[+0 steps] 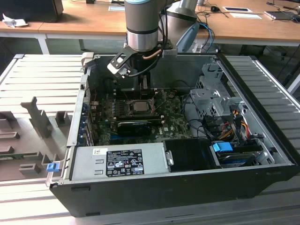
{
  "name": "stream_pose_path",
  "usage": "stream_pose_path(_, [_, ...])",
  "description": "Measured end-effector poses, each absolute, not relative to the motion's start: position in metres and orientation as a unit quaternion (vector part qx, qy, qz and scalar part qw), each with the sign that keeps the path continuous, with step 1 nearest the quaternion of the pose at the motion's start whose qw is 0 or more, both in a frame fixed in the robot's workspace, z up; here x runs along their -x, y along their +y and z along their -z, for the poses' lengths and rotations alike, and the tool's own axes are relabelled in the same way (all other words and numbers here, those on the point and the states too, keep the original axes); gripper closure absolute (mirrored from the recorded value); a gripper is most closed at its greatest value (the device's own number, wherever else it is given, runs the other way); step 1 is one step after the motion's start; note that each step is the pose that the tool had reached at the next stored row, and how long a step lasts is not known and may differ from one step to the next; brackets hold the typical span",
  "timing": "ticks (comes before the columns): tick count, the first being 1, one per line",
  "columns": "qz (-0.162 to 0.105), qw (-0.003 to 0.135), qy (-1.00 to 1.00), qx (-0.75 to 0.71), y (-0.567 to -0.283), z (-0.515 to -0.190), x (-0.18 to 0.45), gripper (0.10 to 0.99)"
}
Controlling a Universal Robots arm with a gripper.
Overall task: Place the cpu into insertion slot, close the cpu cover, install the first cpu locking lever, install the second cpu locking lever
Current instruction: 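Close the cpu cover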
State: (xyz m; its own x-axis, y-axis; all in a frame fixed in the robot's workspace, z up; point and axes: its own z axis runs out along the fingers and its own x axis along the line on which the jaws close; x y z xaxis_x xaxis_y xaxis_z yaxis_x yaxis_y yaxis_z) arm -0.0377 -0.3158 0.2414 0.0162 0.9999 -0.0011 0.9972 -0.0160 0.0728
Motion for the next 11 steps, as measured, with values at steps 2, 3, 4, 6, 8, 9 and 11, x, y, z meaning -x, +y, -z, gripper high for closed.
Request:
stream_pose_path(2, [-0.025,0.026,0.701,-0.712,-0.3158,-0.2415,0.0377,0.980])
stream_pose_path(3, [-0.025,0.026,0.701,-0.712,-0.3157,-0.2416,0.0377,0.980])
stream_pose_path(4, [-0.025,0.027,0.701,-0.712,-0.3157,-0.2422,0.0377,0.980])
stream_pose_path(6, [-0.025,0.027,0.701,-0.712,-0.3157,-0.2436,0.0377,0.980])
stream_pose_path(8, [-0.024,0.027,0.701,-0.712,-0.3156,-0.2457,0.0377,0.980])
stream_pose_path(9, [-0.024,0.027,0.701,-0.712,-0.3156,-0.2460,0.0377,0.980])
stream_pose_path(11, [-0.024,0.027,0.701,-0.712,-0.3154,-0.2461,0.0366,0.980])
